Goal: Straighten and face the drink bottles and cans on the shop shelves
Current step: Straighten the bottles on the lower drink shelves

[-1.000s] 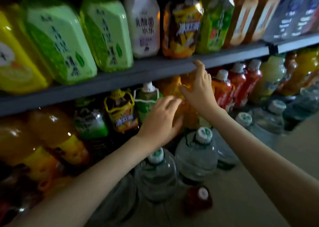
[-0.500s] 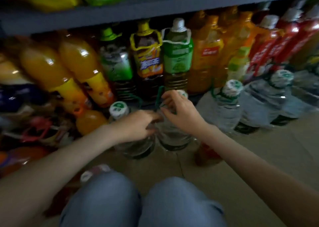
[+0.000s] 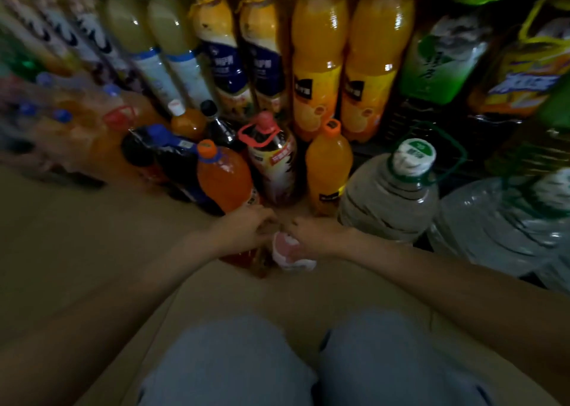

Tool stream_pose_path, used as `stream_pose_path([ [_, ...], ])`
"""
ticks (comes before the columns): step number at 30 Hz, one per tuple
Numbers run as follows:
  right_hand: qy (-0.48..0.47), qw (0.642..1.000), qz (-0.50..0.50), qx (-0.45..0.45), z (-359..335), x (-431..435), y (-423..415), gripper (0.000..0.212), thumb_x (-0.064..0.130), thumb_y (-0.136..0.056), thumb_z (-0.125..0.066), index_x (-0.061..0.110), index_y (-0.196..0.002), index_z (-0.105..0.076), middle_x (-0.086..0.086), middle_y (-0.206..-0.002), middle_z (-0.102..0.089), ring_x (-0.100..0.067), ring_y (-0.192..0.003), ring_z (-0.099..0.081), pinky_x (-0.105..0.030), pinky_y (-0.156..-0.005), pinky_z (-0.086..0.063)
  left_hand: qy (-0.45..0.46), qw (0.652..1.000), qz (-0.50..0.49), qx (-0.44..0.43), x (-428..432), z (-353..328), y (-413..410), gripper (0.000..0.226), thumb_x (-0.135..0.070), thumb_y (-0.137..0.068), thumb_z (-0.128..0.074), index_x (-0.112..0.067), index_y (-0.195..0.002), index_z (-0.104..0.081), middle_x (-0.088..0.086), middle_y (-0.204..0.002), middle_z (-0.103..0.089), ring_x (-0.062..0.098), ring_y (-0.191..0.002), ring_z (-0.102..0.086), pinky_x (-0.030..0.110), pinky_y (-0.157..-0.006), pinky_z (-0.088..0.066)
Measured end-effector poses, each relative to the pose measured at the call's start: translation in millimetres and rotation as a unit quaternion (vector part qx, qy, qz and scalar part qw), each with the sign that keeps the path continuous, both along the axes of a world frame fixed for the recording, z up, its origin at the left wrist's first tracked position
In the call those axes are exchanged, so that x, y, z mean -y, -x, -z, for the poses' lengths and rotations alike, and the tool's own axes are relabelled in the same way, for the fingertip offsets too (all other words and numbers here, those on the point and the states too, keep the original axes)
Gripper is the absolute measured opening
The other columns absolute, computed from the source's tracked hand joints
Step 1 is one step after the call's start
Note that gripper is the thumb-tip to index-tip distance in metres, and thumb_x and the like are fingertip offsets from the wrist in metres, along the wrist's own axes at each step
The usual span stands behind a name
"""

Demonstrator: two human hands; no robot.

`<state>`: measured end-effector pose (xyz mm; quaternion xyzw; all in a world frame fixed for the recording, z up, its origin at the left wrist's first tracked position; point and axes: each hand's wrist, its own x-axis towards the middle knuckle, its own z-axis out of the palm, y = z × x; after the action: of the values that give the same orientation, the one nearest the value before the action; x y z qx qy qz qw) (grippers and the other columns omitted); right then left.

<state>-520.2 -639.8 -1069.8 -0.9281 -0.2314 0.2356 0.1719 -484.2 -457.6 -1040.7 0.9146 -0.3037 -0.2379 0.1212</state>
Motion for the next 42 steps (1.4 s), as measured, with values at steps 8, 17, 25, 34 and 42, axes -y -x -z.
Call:
stream_pose_path([
  [8,-0.043,0.998,0.036,-0.001,11,-6,-5,0.053,0.042,-0.095,-0.041,0.009,-0.137,-0.039,-0.019,-0.111,-0.060,-0.031,-0.095,-0.057,-0.044,-0.081,-0.047,0.001,0.998,0.019,-0.054,-3,7,-11,0.059,-0.044,-0.078,-0.072,-0.024,-0.129,-0.047,-0.005,-0.121,-0.052,0.013,-0.111,-0.052,0.028,-0.091,-0.044],
  [17,-0.327,0.888,0.204,0.251,-174,80,-16,0.021,0.035,-0.086,-0.059,0.019,-0.098,-0.055,0.012,-0.073,-0.056,0.006,-0.066,-0.054,-0.010,-0.058,-0.039,0.273,0.960,-0.043,-0.037,82,-127,-26,0.090,-0.046,-0.054,-0.087,-0.030,-0.129,-0.041,-0.015,-0.122,-0.053,0.004,-0.112,-0.054,0.024,-0.090,-0.049],
  [25,-0.445,0.767,0.294,0.357,-261,178,1,0.032,0.044,-0.076,-0.067,0.035,-0.104,-0.054,0.004,-0.083,-0.057,-0.006,-0.078,-0.054,-0.027,-0.068,-0.045,0.369,0.925,-0.035,0.087,196,-233,-28,0.065,-0.036,-0.047,-0.091,-0.036,-0.095,-0.048,-0.025,-0.091,-0.055,-0.017,-0.078,-0.053,0.006,-0.069,-0.041],
  [34,-0.422,0.742,0.389,0.345,-262,251,50,0.090,0.010,-0.053,-0.092,0.026,-0.119,-0.034,0.004,-0.116,-0.055,0.007,-0.102,-0.057,-0.012,-0.078,-0.047,0.518,0.853,0.018,0.059,318,-311,-8,0.065,-0.039,-0.039,-0.089,-0.035,-0.094,-0.054,-0.014,-0.097,-0.067,0.000,-0.088,-0.064,0.025,-0.076,-0.054],
  [42,-0.352,0.588,0.477,0.550,-291,308,47,0.095,0.036,-0.051,-0.085,0.028,-0.129,-0.032,0.014,-0.120,-0.041,0.006,-0.114,-0.042,-0.005,-0.089,-0.037,0.529,0.836,0.084,0.117,422,-342,6,0.065,-0.032,-0.050,-0.092,-0.036,-0.101,-0.051,-0.009,-0.107,-0.060,0.008,-0.097,-0.059,0.019,-0.080,-0.049],
])
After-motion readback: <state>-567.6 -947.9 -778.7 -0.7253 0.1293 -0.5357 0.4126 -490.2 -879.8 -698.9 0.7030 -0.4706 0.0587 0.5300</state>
